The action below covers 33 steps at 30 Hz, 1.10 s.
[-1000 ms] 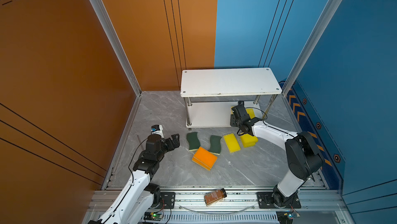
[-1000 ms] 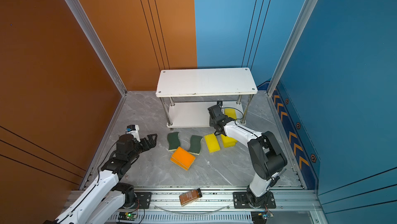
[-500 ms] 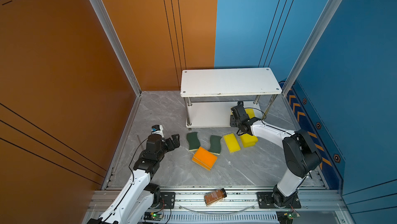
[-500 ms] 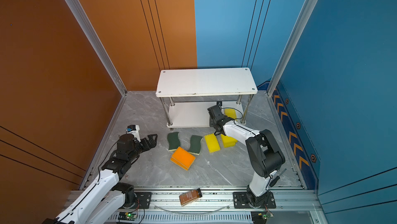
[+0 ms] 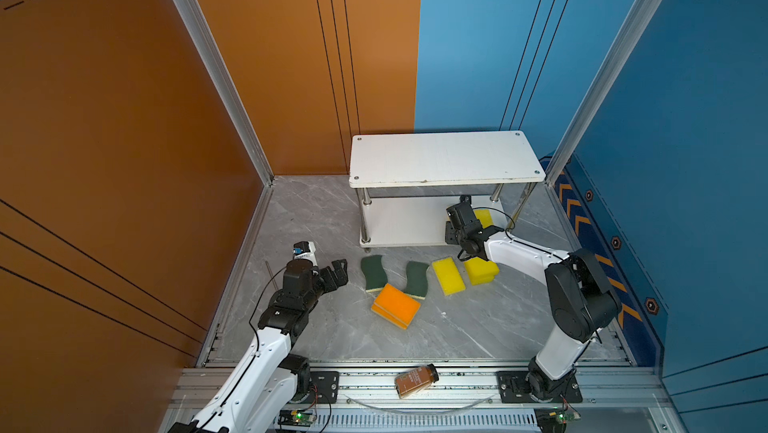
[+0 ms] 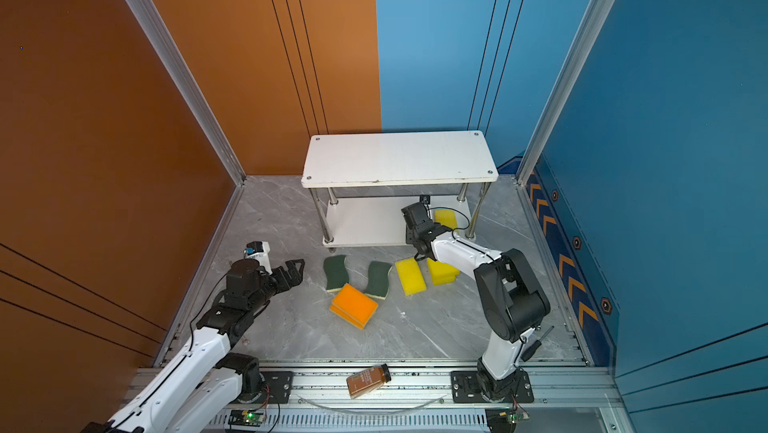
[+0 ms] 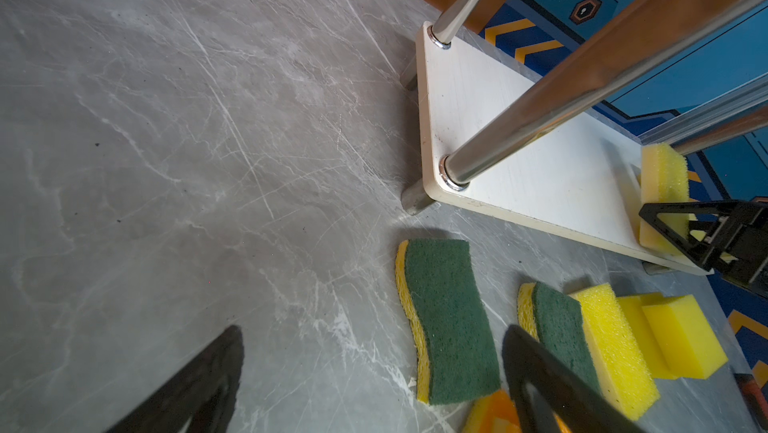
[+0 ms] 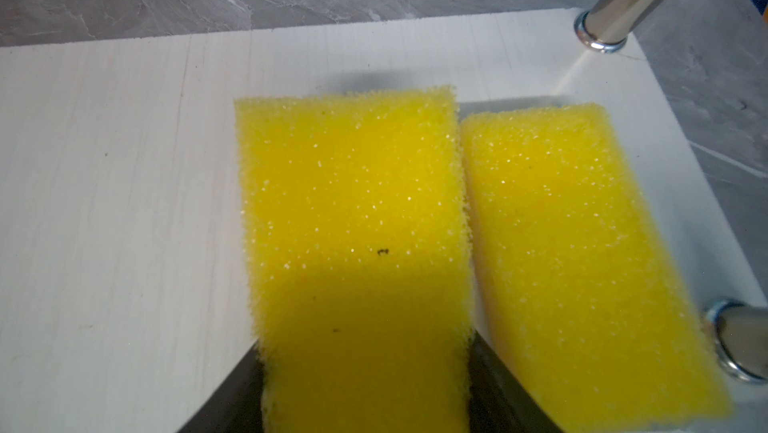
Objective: Place and organize the cleaning sponges onto the shelf
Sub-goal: 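Lower the yellow sponge beside the first one and open the right gripper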
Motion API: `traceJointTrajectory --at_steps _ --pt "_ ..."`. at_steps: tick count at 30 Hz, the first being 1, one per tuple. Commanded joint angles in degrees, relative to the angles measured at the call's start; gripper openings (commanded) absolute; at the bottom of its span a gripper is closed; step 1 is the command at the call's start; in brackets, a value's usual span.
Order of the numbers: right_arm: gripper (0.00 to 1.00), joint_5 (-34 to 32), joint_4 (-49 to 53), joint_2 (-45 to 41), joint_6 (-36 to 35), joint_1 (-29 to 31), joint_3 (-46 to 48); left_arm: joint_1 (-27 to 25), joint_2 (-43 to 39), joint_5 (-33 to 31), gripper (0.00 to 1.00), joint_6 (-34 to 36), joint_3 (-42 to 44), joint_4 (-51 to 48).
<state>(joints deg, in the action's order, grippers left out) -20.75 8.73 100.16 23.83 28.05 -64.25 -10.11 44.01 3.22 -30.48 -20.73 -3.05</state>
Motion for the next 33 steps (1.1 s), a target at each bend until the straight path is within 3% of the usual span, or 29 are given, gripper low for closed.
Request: traceJointTrajectory --at_steps 1,33 --pt "0.64 -1.5 0.1 1.4 -0.9 -0.3 -1.4 0.5 -0.3 -1.0 0.98 0.4 -1.7 -0.5" --pt "0.67 -1.7 0.9 2.1 -1.1 0.2 -1.7 0.6 -0.5 -1.3 0.98 0.5 -1.5 -0.6"
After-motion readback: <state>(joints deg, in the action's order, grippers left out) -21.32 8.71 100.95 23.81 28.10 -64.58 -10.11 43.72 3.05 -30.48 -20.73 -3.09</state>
